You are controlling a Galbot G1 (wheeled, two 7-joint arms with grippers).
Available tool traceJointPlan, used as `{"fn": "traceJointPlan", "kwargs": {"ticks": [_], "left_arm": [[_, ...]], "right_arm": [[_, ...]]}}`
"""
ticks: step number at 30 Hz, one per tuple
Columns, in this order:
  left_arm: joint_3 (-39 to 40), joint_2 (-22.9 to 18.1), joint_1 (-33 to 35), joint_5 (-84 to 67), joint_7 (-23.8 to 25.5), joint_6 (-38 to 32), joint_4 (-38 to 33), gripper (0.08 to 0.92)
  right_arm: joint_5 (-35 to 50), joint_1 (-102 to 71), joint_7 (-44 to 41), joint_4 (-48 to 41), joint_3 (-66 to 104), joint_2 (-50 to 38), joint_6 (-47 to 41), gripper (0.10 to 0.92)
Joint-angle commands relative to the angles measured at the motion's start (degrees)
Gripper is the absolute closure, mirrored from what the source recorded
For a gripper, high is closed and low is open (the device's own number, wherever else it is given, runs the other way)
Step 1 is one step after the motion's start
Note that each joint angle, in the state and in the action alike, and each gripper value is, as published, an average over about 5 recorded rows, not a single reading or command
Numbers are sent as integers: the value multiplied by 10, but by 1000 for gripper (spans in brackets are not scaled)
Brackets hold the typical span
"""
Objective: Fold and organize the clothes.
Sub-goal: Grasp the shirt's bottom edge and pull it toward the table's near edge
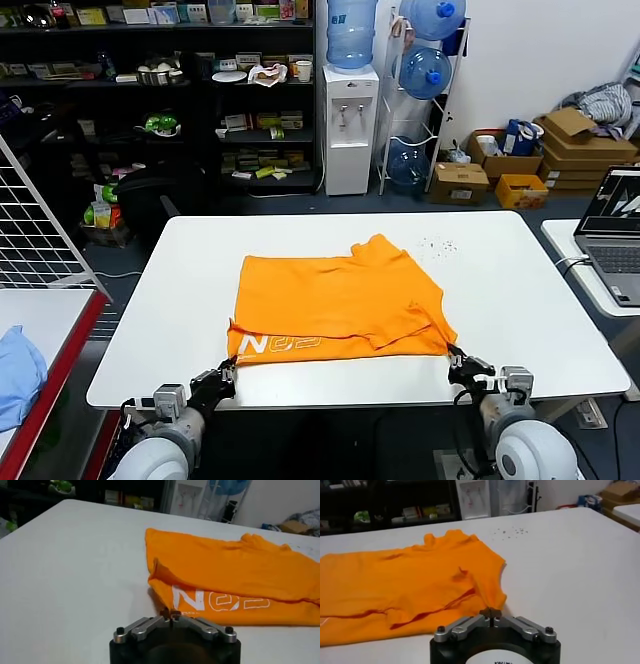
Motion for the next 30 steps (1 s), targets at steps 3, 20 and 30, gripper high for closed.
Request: {"fn": "traceJointPlan", "kwargs": {"ticks": [3, 20, 30], "left_arm": [[-14, 62, 74, -38, -33, 4, -102, 907], [-22, 71, 130, -35, -45, 6, -115, 907], [-44, 68, 90, -54, -49, 10, -137, 712]], "right_arm": [[3, -113, 17, 76, 38, -2, 6, 902], [-15, -139, 15, 60, 64, 2, 15, 894], [-45, -78, -28, 81, 54, -9, 67, 647]]}}
